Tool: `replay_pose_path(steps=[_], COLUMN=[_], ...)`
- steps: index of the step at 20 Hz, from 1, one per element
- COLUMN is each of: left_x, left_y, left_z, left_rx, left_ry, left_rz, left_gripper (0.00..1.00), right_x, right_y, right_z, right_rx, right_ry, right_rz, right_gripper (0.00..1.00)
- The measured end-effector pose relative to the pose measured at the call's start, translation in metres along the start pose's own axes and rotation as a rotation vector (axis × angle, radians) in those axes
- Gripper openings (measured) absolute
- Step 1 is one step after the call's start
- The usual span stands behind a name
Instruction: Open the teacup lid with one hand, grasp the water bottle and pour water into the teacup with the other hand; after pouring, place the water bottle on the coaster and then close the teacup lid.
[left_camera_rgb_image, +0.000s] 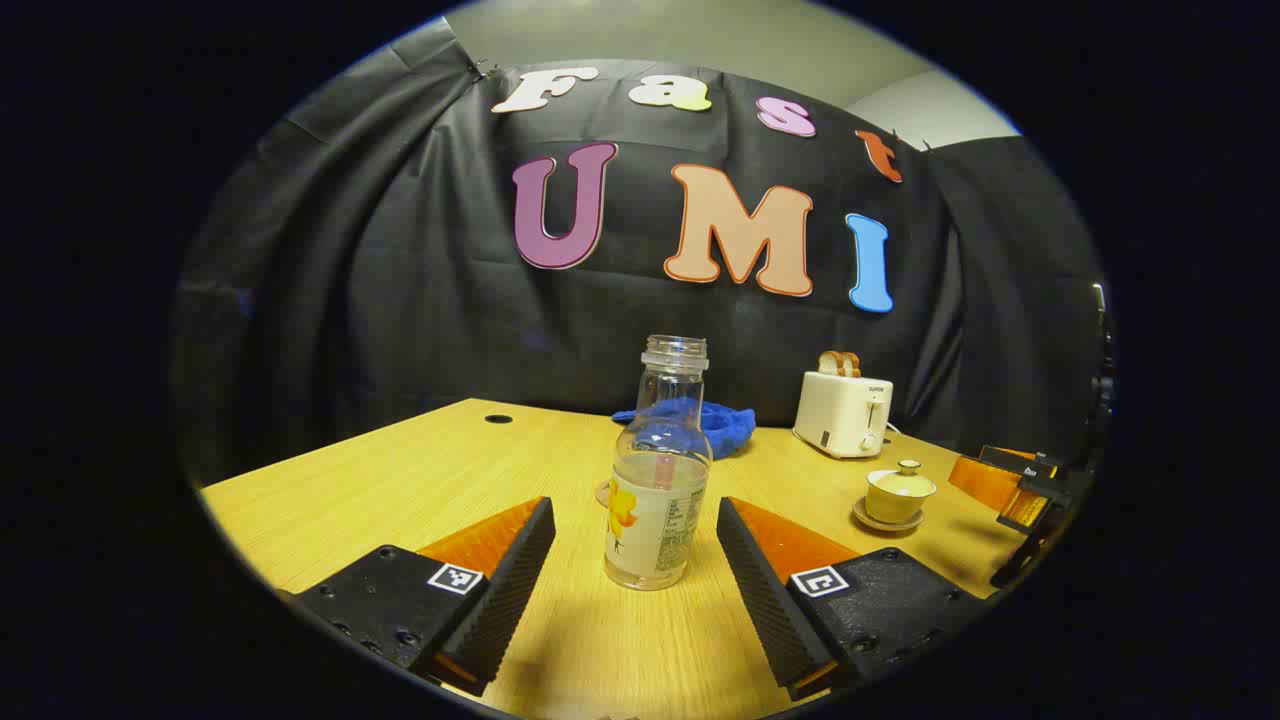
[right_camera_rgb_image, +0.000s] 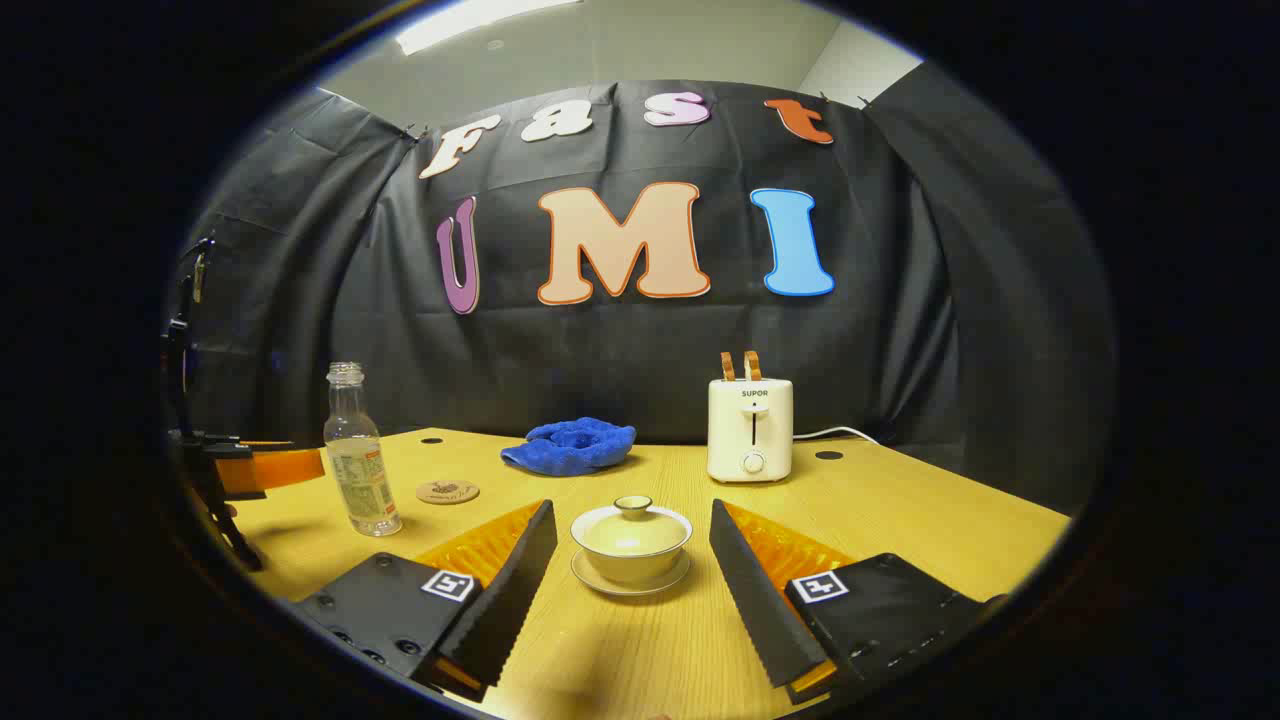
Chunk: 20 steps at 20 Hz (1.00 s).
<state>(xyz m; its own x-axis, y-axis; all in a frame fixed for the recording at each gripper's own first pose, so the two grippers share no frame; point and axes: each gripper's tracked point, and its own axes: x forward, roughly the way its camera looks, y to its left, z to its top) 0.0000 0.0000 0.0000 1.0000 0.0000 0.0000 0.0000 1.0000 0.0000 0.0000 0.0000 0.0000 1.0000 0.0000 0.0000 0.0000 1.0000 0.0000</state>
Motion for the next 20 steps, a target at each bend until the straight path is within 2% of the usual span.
replay_pose_path(steps=[1,3,4,6,10,11,12,13,14,15,16,18,19,20], left_x=[-0.0007,-0.0014,-0.0012,-0.0004,0.0006,-0.0001,-0.0010,-0.0003,0.0002,0.0013,0.0000,0.0019,0.0010,0.0014], left_y=[0.0015,0.0000,0.0005,0.0008,-0.0016,-0.0026,-0.0001,0.0003,0.0045,0.0052,0.0024,-0.0003,-0.0007,-0.0002], left_z=[0.0018,0.0035,0.0071,0.0043,0.0044,0.0038,0.0028,0.0040,0.0040,0.0030,0.0058,0.0052,0.0042,0.0040], left_rx=[0.005,0.015,0.023,0.040,0.091,0.111,0.133,0.113,0.124,0.119,0.122,0.122,0.123,0.122], left_ry=[-0.009,-0.022,-0.040,-0.032,-0.040,-0.039,-0.037,-0.046,-0.043,-0.037,-0.044,-0.041,-0.043,-0.039], left_rz=[0.006,0.005,0.009,0.018,0.030,0.036,0.038,0.046,0.063,0.060,0.053,0.034,0.029,0.029], left_gripper=[0.95,0.95,0.95,0.95,0.93,0.96,0.95,0.95,0.95,0.94,0.94,0.95,0.95,0.95], right_x=[0.0000,-0.0001,-0.0002,0.0009,0.0003,0.0007,0.0007,-0.0005,-0.0005,-0.0010,-0.0013,-0.0008,-0.0003,0.0001], right_y=[0.0002,-0.0001,0.0004,0.0003,-0.0002,0.0000,0.0004,0.0011,0.0020,0.0012,0.0027,0.0042,0.0033,0.0039], right_z=[-0.0001,-0.0005,0.0003,0.0000,-0.0008,-0.0005,0.0000,-0.0005,-0.0004,-0.0008,0.0001,0.0000,-0.0011,-0.0009], right_rx=[0.000,0.000,0.000,-0.001,-0.001,0.000,-0.001,0.000,-0.001,0.000,0.000,0.000,0.001,0.001], right_ry=[0.000,0.000,0.000,0.000,0.000,0.000,-0.001,0.000,-0.001,0.000,-0.001,0.000,0.003,0.001], right_rz=[0.000,0.000,0.001,0.002,0.002,0.002,0.004,0.008,0.008,0.009,0.014,0.020,0.020,0.024], right_gripper=[0.94,0.98,0.94,1.00,0.94,0.98,0.96,0.94,0.97,1.00,0.94,0.94,1.00,0.98])
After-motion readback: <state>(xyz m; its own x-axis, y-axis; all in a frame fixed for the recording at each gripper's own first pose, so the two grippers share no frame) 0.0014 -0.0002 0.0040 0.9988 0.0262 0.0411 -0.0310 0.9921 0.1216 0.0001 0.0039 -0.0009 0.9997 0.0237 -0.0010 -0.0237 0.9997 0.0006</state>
